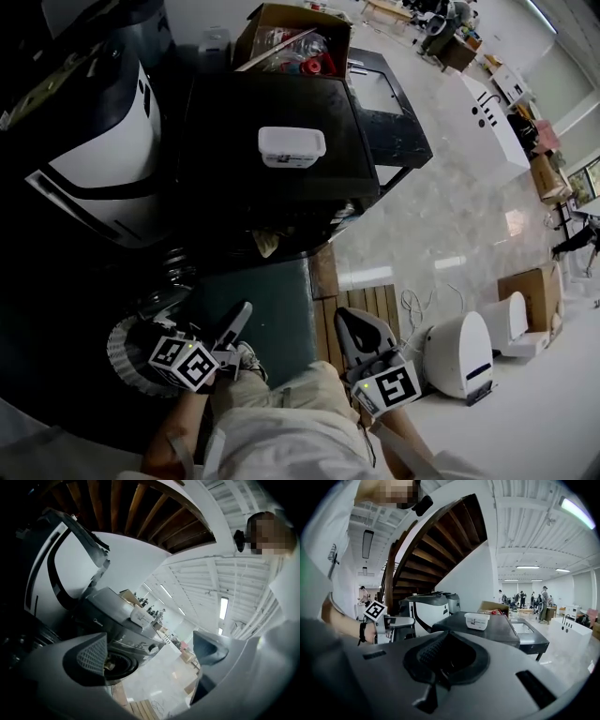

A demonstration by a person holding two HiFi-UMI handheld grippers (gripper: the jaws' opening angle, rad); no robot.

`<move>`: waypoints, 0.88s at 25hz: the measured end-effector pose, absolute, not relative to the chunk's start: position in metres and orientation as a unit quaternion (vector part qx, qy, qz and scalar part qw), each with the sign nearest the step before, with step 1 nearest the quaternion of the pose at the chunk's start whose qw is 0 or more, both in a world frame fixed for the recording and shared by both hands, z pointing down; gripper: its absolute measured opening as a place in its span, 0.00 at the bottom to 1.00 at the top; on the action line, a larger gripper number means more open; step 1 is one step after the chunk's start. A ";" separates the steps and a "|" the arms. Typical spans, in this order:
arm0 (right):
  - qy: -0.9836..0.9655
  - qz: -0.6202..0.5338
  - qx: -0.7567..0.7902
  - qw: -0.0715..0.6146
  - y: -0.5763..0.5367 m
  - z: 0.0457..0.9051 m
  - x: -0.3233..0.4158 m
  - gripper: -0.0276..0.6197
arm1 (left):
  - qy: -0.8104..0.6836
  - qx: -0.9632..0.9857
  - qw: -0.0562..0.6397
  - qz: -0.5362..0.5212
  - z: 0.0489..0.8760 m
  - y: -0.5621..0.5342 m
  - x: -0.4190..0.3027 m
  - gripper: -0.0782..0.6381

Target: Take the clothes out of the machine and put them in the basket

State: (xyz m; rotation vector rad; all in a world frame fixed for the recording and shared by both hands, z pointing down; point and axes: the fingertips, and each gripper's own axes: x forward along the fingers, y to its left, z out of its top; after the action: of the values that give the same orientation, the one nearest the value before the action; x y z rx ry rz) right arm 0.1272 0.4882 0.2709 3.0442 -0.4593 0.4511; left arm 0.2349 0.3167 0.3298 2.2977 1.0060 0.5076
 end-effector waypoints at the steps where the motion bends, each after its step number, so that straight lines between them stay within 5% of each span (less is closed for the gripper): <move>1: -0.147 0.148 0.978 0.016 0.489 0.281 0.134 0.06 | 0.388 0.856 0.283 0.193 0.339 0.326 0.242 0.88; 22: -0.234 0.085 0.967 0.055 0.545 0.579 0.268 0.06 | 0.428 0.856 0.215 0.193 0.660 0.456 0.346 0.88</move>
State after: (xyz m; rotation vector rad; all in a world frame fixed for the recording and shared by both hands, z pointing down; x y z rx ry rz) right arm 0.2682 0.5454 0.5786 2.9352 -0.7106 0.2576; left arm 0.3462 0.4564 0.6597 2.3752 1.1866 0.5357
